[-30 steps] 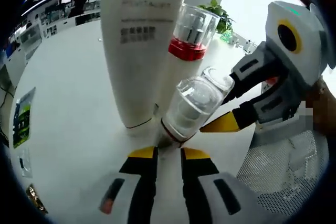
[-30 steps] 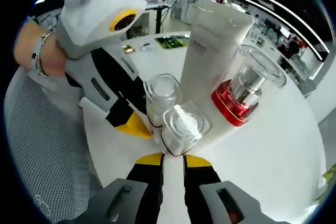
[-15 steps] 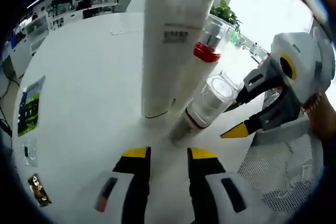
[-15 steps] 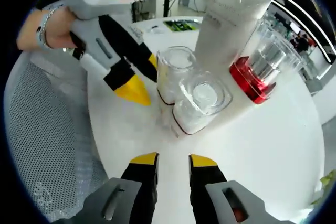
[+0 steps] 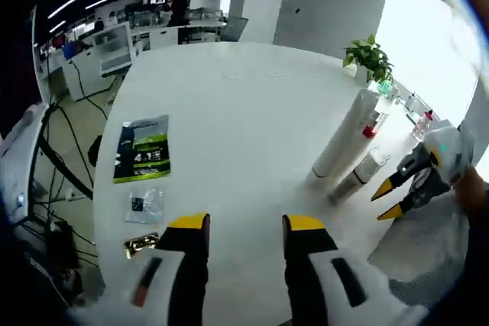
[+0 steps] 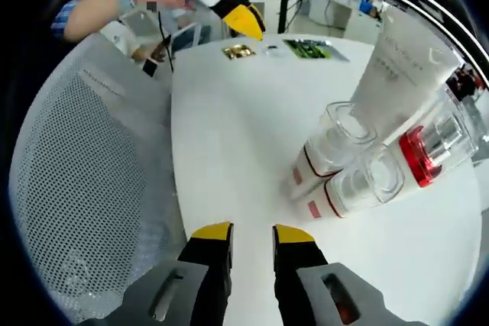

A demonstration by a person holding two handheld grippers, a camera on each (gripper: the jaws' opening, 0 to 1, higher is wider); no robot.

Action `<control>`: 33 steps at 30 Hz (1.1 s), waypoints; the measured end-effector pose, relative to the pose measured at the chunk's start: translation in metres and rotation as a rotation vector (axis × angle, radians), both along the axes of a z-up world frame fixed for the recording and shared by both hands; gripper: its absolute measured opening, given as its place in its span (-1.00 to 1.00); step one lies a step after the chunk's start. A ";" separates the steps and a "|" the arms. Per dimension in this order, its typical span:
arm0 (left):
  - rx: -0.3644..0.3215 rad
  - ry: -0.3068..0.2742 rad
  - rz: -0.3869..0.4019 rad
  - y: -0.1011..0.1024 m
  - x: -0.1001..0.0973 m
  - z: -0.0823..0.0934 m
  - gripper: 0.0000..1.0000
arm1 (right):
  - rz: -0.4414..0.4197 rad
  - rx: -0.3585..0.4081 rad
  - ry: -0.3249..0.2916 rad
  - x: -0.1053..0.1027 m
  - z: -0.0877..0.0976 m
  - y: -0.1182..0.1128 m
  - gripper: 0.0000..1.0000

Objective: Arrange the skincare products in the storage area until every visible bottle or jar stands upright without overlapping.

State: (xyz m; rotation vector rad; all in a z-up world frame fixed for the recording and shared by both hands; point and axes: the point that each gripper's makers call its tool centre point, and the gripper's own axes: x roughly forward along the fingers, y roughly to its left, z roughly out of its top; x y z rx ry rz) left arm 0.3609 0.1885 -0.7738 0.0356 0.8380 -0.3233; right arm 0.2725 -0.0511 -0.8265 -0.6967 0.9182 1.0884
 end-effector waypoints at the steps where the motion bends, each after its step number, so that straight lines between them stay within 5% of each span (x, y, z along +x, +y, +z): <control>1: 0.010 0.010 0.037 0.013 0.000 -0.004 -0.28 | 0.005 -0.005 -0.005 0.000 0.000 0.000 -0.71; 7: 0.052 0.137 0.286 0.084 -0.006 -0.050 -0.03 | 0.013 -0.012 -0.020 0.002 -0.002 0.001 -0.73; 15: 0.113 0.291 0.355 0.106 -0.014 -0.103 0.21 | -0.009 -0.044 -0.038 0.007 -0.007 -0.005 -0.78; 16: 0.124 0.186 0.391 0.111 0.002 -0.095 0.25 | -0.011 -0.041 -0.034 0.007 -0.007 -0.005 -0.78; 17: 0.108 0.240 0.388 0.106 -0.007 -0.098 0.24 | -0.015 -0.037 -0.031 0.007 -0.007 -0.004 -0.77; 19: 0.111 0.245 0.398 0.106 -0.006 -0.099 0.26 | -0.010 -0.034 -0.027 0.006 -0.008 -0.002 -0.78; 23: 0.107 0.178 0.412 0.106 -0.002 -0.099 0.23 | 0.010 -0.052 -0.017 0.002 -0.012 -0.001 -0.79; 27: 0.126 0.126 0.374 0.103 -0.006 -0.092 -0.32 | 0.027 -0.053 -0.014 -0.001 -0.013 0.002 -0.79; 33: 0.075 0.109 0.384 0.102 -0.010 -0.091 -0.34 | 0.044 -0.036 -0.011 -0.003 -0.012 0.008 -0.79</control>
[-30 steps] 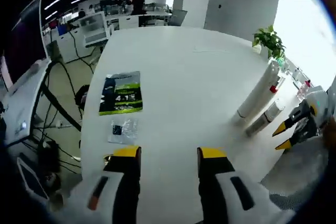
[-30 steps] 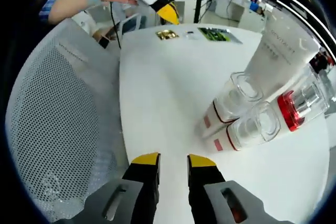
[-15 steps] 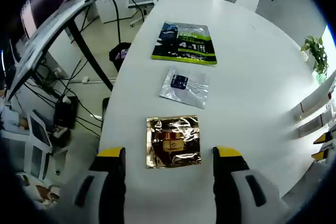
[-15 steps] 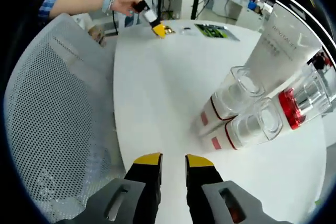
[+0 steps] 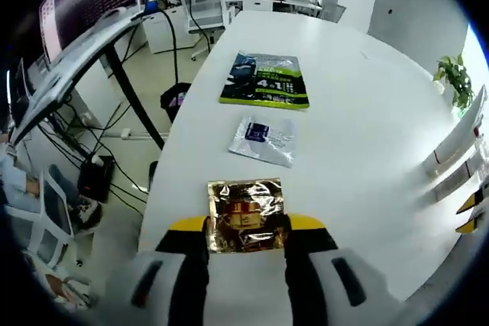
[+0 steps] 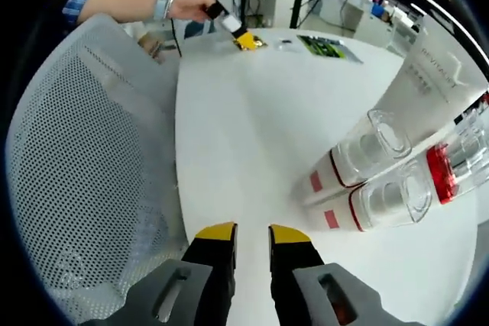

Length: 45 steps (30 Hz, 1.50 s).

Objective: Arrange the skincare products in the storage area until every visible bottle or jar stands upright without overlapping.

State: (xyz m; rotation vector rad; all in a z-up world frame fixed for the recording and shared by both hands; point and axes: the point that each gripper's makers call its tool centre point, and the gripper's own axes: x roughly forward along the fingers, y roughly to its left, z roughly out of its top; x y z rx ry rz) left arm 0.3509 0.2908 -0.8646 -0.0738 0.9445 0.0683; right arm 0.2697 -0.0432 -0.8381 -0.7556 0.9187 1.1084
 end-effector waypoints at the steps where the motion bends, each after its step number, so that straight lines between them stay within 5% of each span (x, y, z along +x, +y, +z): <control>1: -0.043 -0.018 0.011 -0.004 0.000 0.003 -0.35 | 0.005 0.006 -0.002 0.000 0.001 0.001 -0.79; 4: -0.143 -0.095 0.026 -0.014 0.004 0.017 -0.36 | 0.016 0.045 -0.005 -0.002 0.007 0.008 -0.79; 7: -0.164 -0.152 -0.007 -0.019 0.003 0.034 -0.37 | 0.020 0.147 -0.013 -0.003 0.022 0.025 -0.80; 13: -0.301 -0.376 -0.170 -0.068 -0.010 0.100 -0.39 | -0.071 0.514 -0.051 0.006 0.091 0.075 -0.85; 17: -0.313 -0.435 -0.312 -0.099 -0.029 0.129 -0.41 | -0.144 0.711 -0.077 0.013 0.136 0.100 -0.83; 20: -0.291 -0.472 -0.398 -0.118 -0.040 0.149 -0.42 | -0.227 0.863 -0.032 0.015 0.162 0.120 -0.78; 23: -0.248 -0.509 -0.485 -0.136 -0.048 0.163 -0.43 | -0.354 0.971 0.091 0.018 0.168 0.136 -0.71; 28: -0.171 -0.557 -0.569 -0.156 -0.058 0.174 -0.43 | -0.413 0.987 0.128 0.014 0.152 0.140 -0.59; 33: -0.097 -0.588 -0.681 -0.178 -0.068 0.180 -0.43 | -0.481 1.103 0.257 0.014 0.160 0.143 -0.55; 36: -0.150 -0.601 -0.756 -0.196 -0.076 0.184 -0.45 | -0.479 1.007 0.210 0.016 0.144 0.136 -1.00; 37: -0.052 -0.585 -0.751 -0.185 -0.069 0.176 -0.61 | -0.503 1.019 0.183 0.020 0.147 0.132 -1.00; 39: 0.008 -0.588 -0.731 -0.170 -0.062 0.172 -0.86 | -0.463 1.019 0.281 0.009 0.150 0.132 -1.00; 42: -0.225 -0.547 -0.692 -0.172 -0.069 0.170 -0.77 | -0.483 1.018 0.245 0.014 0.150 0.127 -1.00; 45: -0.378 -0.533 -0.662 -0.170 -0.070 0.171 -0.67 | -0.449 1.031 0.293 0.008 0.153 0.131 -1.00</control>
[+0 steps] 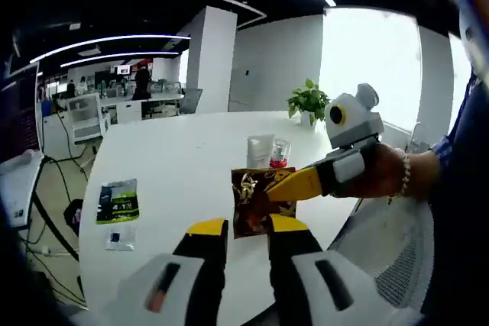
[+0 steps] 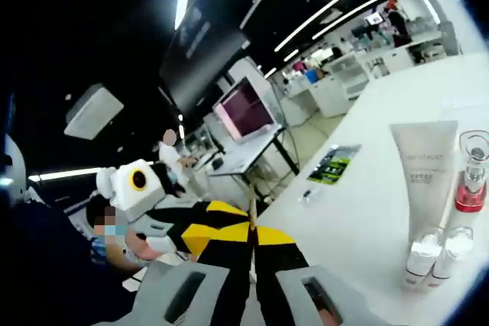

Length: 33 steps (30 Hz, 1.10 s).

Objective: Arrange the skincare products in the storage area until every visible bottle or jar stands upright without overlapping.

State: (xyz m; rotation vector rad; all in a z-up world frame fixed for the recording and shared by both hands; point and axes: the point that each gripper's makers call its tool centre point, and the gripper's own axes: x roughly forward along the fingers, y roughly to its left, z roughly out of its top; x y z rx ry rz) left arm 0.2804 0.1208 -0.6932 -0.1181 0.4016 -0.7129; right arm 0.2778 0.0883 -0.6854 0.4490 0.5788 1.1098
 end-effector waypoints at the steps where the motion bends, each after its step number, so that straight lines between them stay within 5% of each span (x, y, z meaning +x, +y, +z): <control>1: -0.014 0.022 0.006 0.004 0.000 -0.003 -0.70 | 0.017 0.004 0.005 -0.003 0.000 0.002 -1.00; 4: -0.030 0.072 -0.025 0.008 -0.002 -0.012 -0.86 | 0.050 0.008 0.009 -0.008 0.000 0.006 -1.00; 6: -0.118 0.114 -0.109 -0.003 -0.012 -0.010 -0.99 | 0.070 0.005 0.009 -0.012 -0.001 0.007 -1.00; 13: -0.259 0.202 -0.155 -0.003 -0.018 -0.014 -1.00 | 0.120 -0.022 0.015 -0.017 -0.007 0.008 -1.00; 24: -0.218 0.235 -0.191 -0.012 -0.027 -0.025 -1.00 | 0.151 -0.088 -0.005 -0.021 -0.017 0.008 -1.00; 28: -0.174 0.175 -0.222 -0.012 -0.031 -0.026 -0.99 | 0.162 -0.092 0.000 -0.023 -0.018 0.009 -1.00; 33: -0.154 0.183 -0.260 -0.014 -0.040 -0.030 -0.98 | 0.182 -0.099 0.005 -0.027 -0.021 0.012 -1.00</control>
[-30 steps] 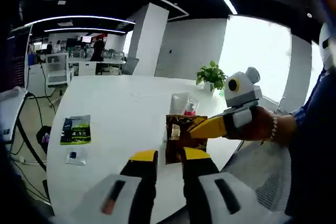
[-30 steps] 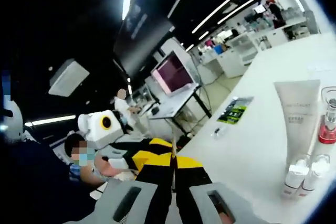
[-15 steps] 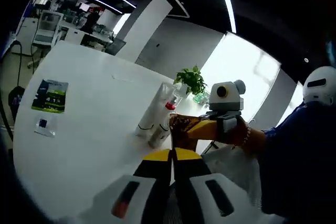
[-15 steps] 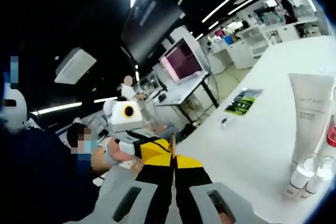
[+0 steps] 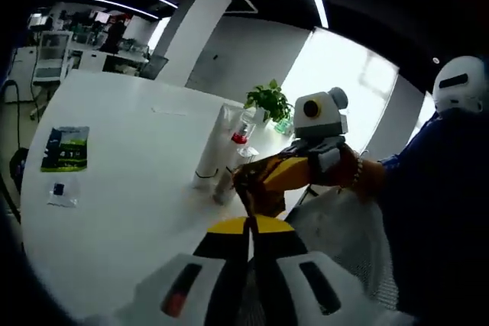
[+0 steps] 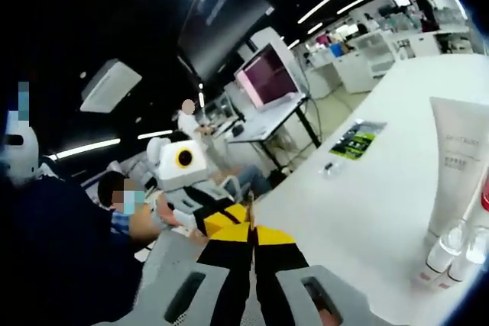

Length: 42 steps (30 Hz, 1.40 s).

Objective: Arrange the skincare products in the storage area until every visible bottle or jar stands upright without overlapping.

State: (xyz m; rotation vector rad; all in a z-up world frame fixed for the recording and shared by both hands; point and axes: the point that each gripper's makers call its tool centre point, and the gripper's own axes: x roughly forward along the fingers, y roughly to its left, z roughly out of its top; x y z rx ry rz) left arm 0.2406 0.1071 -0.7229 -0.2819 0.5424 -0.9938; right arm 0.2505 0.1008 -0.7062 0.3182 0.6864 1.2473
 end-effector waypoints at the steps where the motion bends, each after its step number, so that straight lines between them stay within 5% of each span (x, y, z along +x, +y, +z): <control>1: 0.003 -0.002 -0.006 0.000 -0.001 0.000 -0.98 | 0.003 -0.001 0.000 -0.001 0.000 0.000 -1.00; 6: 0.008 0.037 -0.021 -0.002 -0.005 -0.004 -0.99 | 0.011 -0.012 -0.001 -0.003 -0.002 0.001 -1.00; 11: -0.110 0.219 0.037 0.000 -0.001 -0.003 -1.00 | 0.001 -0.020 -0.050 -0.001 0.000 0.001 -1.00; 16: -0.154 0.256 0.075 0.005 0.006 -0.001 -1.00 | -0.051 -0.046 -0.188 0.012 0.003 -0.003 -1.00; 23: -0.192 0.299 0.154 0.018 0.019 -0.002 -1.00 | -0.181 -0.113 -0.302 0.037 0.007 -0.021 -1.00; 27: -0.150 0.423 0.225 0.025 0.033 -0.018 -1.00 | -0.174 -0.126 -0.295 0.039 0.006 -0.024 -1.00; 32: -0.068 0.499 0.232 0.015 0.059 -0.035 -1.00 | -0.090 -0.187 -0.236 0.023 -0.012 -0.017 -1.00; 35: -0.024 0.583 0.267 0.006 0.076 -0.052 -1.00 | 0.015 -0.268 -0.286 0.009 -0.024 -0.012 -1.00; 39: 0.004 0.617 0.266 -0.007 0.091 -0.067 -1.00 | 0.098 -0.330 -0.394 -0.001 -0.029 -0.007 -1.00; 42: 0.036 0.633 0.277 -0.014 0.104 -0.076 -1.00 | 0.121 -0.362 -0.407 -0.005 -0.034 -0.006 -1.00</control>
